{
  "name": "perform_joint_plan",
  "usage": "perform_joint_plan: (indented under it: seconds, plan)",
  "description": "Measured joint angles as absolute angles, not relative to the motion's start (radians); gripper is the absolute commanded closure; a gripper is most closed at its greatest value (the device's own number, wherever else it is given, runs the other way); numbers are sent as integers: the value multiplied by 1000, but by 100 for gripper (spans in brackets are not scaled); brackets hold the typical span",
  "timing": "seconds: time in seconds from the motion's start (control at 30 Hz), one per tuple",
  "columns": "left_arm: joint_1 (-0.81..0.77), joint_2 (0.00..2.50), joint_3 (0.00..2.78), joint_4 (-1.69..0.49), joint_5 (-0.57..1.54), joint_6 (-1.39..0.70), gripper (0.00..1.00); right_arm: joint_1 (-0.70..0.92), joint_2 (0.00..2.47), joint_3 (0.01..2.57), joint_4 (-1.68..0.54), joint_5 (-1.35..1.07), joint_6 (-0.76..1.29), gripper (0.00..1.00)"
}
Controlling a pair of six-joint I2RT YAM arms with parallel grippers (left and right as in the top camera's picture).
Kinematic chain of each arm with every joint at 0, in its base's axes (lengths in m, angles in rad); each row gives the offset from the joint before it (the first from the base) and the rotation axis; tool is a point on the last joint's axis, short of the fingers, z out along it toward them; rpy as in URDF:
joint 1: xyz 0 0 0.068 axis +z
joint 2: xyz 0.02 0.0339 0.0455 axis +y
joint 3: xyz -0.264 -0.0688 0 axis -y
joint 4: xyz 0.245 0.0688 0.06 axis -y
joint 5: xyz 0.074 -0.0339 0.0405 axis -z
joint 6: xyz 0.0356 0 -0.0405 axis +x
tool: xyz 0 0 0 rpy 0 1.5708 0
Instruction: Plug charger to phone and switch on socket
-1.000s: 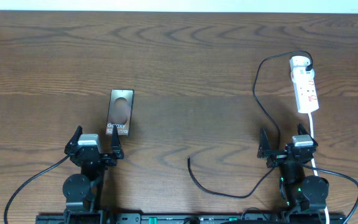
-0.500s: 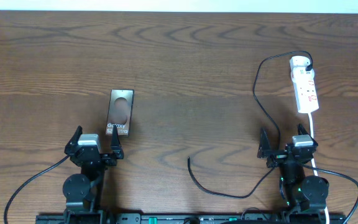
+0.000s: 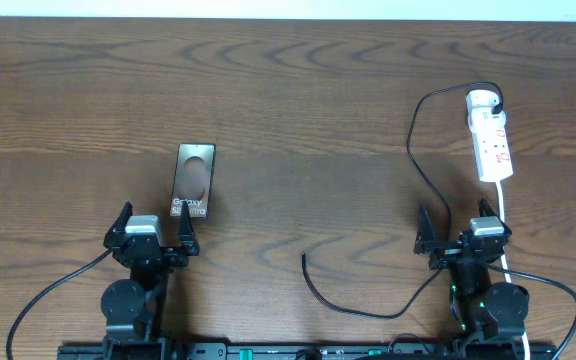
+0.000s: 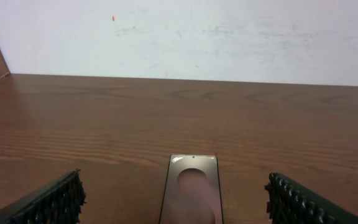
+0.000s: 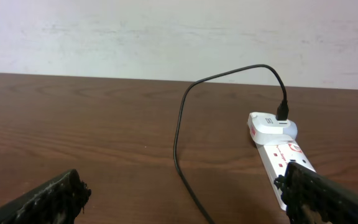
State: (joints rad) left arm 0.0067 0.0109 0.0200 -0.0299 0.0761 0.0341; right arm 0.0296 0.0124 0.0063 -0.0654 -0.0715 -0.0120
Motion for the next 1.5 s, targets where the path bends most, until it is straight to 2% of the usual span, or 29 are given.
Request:
perform_joint_plan:
  seconds: [1.0, 1.1, 1.5]
  plan:
    - [7, 11, 20, -30, 76, 34, 8, 30, 12, 6, -65, -72, -12, 1]
    - [7, 11, 20, -30, 76, 34, 0, 30, 12, 6, -65, -72, -12, 1]
    - [7, 40, 68, -68, 80, 0, 2, 30, 12, 6, -65, -72, -12, 1]
